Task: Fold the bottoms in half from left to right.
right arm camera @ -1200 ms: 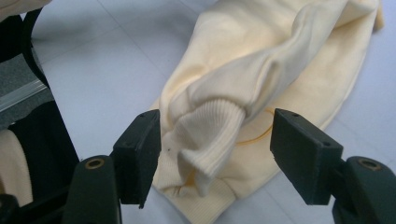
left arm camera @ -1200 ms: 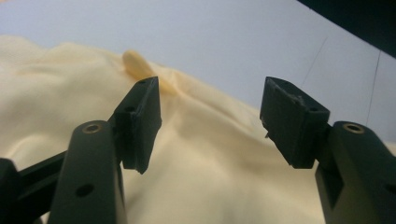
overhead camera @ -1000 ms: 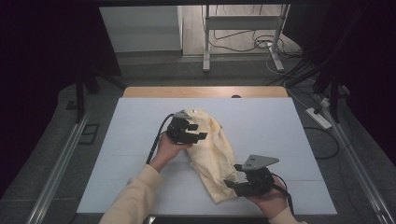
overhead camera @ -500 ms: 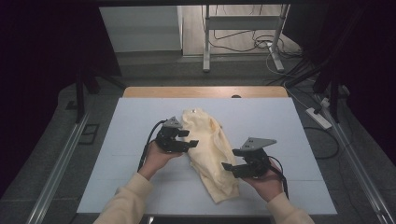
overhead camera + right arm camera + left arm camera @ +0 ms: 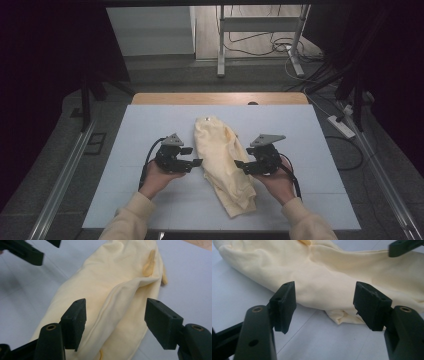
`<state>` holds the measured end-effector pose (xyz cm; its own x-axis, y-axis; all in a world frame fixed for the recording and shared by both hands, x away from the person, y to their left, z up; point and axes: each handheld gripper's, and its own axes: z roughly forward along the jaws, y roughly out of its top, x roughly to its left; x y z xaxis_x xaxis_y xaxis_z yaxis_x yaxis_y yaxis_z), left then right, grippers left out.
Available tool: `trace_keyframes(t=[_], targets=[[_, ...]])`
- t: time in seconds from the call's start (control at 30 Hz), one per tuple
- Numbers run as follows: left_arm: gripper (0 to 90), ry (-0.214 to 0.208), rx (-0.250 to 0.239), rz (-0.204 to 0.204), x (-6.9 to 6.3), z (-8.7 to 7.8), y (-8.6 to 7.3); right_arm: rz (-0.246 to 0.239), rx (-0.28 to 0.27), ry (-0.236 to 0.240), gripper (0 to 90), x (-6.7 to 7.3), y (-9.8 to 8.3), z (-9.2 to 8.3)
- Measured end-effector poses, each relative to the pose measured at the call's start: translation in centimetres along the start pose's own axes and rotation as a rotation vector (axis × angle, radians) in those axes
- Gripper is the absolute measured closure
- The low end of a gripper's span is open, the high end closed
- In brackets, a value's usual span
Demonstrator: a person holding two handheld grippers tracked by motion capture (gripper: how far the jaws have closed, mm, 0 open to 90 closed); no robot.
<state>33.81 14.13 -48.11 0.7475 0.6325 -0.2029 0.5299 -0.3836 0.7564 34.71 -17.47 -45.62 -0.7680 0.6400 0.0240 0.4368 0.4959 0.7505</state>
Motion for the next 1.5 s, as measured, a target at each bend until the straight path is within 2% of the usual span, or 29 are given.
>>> trace_keyframes(t=[0.23, 0.43, 0.5, 0.6, 0.7, 0.8, 1.03, 1.17, 1.37, 1.5], targets=[[34.8, 0.01, -0.011, -0.015, 0.4, -0.3, -0.2, -0.027, 0.039, -0.019, 35.4, -0.1, 1.3, 2.3], [34.8, 0.008, -0.008, -0.014, 0.5, -0.4, -0.3, -0.032, 0.084, -0.024, 41.9, -0.2, 1.0, 3.2], [34.7, 0.008, -0.008, -0.015, 0.6, -0.4, -0.3, -0.026, 0.092, -0.011, 48.3, -0.4, 0.7, 3.2], [34.6, 0.008, -0.009, -0.014, 0.6, -0.4, -0.4, -0.009, 0.118, 0.034, 64.7, -0.8, 0.4, 3.2], [34.5, 0.007, -0.013, -0.017, 0.7, -0.5, -0.4, -0.011, 0.141, 0.046, 76.2, -1.0, 0.2, 3.2], [34.6, 0.008, -0.013, -0.017, 0.9, -0.5, -0.5, -0.012, 0.151, 0.051, 83.6, -1.1, -0.1, 3.0], [34.6, 0.009, -0.011, -0.017, 0.9, -0.6, -0.5, -0.007, 0.137, 0.03, 84.7, -1.5, -0.5, 1.9], [34.4, 0.009, -0.01, -0.014, 0.8, -0.5, -0.5, 0.005, 0.148, 0.022, 84.7, -1.9, -1.3, 1.6], [34.3, 0.012, -0.007, -0.015, 0.9, -0.6, -0.6, 0.013, 0.198, 0.001, 84.7, -2.5, -2.7, 2.1], [34.0, -0.004, -0.017, -0.028, 1.0, -0.6, -0.6, 0.02, 0.235, 0.003, 84.6, -2.6, -3.7, 2.8]])
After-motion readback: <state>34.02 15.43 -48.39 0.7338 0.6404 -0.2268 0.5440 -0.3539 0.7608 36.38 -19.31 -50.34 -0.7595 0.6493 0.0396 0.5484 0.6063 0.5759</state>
